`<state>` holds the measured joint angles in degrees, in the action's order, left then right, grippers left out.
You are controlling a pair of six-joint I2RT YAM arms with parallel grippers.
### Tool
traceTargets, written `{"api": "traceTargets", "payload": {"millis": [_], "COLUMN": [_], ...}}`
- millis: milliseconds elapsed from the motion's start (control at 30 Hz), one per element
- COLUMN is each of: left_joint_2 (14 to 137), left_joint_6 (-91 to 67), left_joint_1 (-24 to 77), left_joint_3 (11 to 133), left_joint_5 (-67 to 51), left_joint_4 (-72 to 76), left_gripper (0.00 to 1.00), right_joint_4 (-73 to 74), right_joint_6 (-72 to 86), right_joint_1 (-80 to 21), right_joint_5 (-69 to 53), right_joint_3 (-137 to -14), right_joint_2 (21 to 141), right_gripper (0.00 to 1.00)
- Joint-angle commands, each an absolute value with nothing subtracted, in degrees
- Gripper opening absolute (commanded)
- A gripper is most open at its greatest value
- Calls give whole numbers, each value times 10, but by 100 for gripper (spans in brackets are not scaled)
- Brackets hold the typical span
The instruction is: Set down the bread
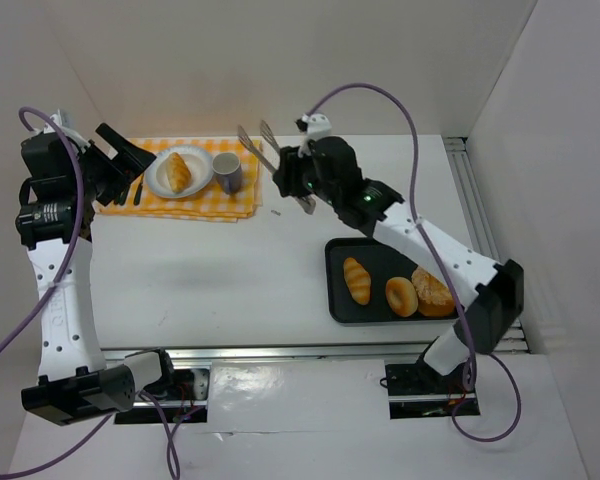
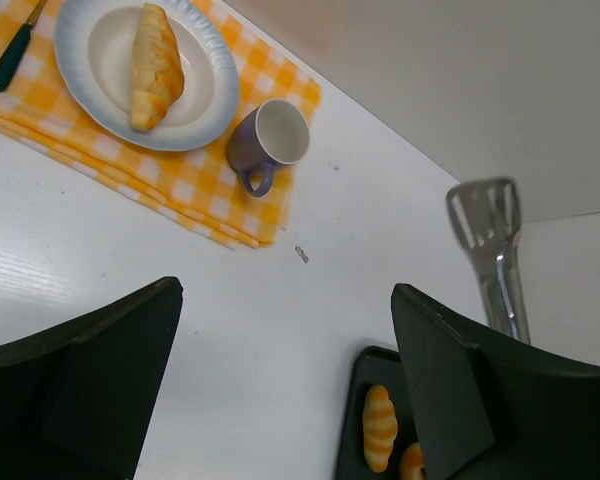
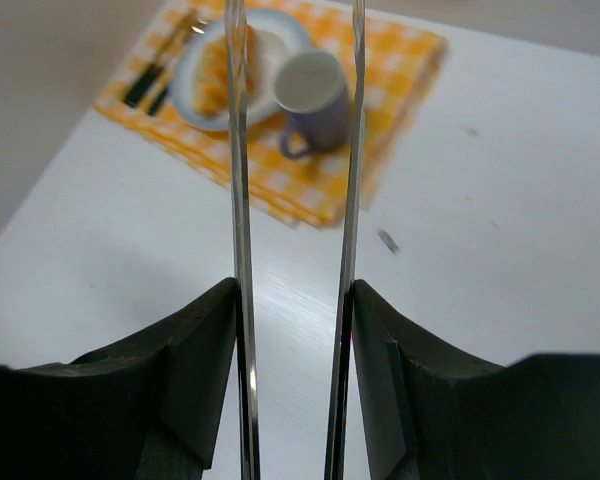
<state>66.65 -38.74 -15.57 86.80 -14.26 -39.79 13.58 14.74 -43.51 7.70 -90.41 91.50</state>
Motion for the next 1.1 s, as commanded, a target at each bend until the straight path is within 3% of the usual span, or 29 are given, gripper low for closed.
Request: {"api": "traceTargets", "payload": {"millis": [0, 267, 533, 767, 1067], "left_joint_2": [648, 653, 653, 653, 648], "left_joint_6": [-369, -359, -353, -359, -359], "left_joint_1": [-158, -158, -158, -158, -158], "left_joint_3": [863, 852, 852, 852, 841], "left_joint_5": [-163, -185, -185, -191, -201], "left_joint_4": [-374, -364, -364, -364, -364], "left_gripper": [99, 99, 99, 99, 99], "right_joint_4": [211, 423, 614, 659, 657], "right_joint_6": [188, 319, 456, 540, 493], "right_joint_1": [-414, -397, -397, -397, -397], "right_joint_5": [128, 184, 157, 118, 92], "right_joint_3": [-789, -655, -597, -539, -544], "right_joint_2": [825, 639, 561, 502, 519], "right_gripper": [55, 55, 55, 56, 64]}}
